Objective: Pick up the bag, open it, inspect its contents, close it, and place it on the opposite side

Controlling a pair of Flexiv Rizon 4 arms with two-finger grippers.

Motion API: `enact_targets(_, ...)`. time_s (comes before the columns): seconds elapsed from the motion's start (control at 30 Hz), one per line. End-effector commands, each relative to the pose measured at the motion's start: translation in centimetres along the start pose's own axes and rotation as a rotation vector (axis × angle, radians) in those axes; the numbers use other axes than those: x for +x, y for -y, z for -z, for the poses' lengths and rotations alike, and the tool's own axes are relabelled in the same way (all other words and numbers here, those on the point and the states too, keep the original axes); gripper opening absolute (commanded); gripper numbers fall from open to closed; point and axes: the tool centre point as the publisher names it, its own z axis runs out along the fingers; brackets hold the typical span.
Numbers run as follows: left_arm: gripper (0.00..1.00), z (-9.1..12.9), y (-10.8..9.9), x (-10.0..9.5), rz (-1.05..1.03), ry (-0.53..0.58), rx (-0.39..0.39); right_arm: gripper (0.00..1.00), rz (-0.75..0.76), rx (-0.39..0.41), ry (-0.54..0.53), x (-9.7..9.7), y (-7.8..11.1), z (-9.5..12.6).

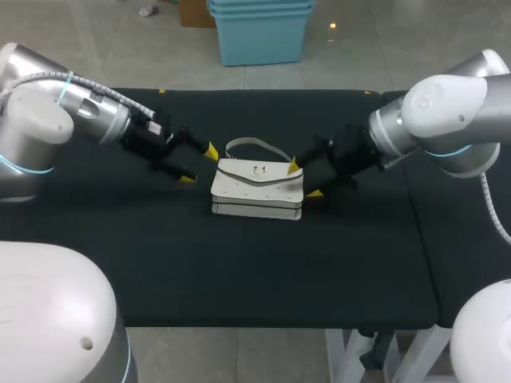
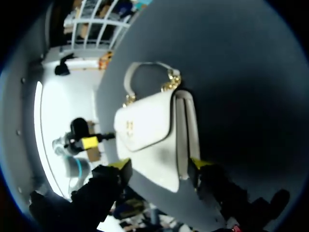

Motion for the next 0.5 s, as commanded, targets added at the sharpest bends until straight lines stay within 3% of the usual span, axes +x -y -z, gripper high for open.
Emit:
enact_targets(0.03, 1.0, 1.3, -0.9, 0.1, 0.021, 0.074, 0.039, 0.42, 0.0, -0.004, 0.02, 0.0, 0.6, -0.8)
enact_targets(0.2, 1.0, 1.7, -1.0, -0.7, 0.042, 0.103, 0.047, 0.4, -0.014, 0.025, 0.016, -0.7, 0.6, -1.9)
enact_targets(0.4, 1.0, 2.1, -1.1, -1.5, 0.062, 0.115, 0.057, 0.3, -0.023, 0.044, -0.014, -0.8, 0.0, -2.5)
enact_targets(0.47, 1.0, 2.2, -1.1, -1.7, 0.072, 0.121, 0.064, 0.22, -0.024, 0.046, -0.015, -0.8, -0.1, -2.6)
enact_targets(0.5, 1.0, 2.3, -1.1, -1.8, 0.073, 0.122, 0.065, 0.09, -0.027, 0.049, -0.018, -0.8, -0.1, -2.7)
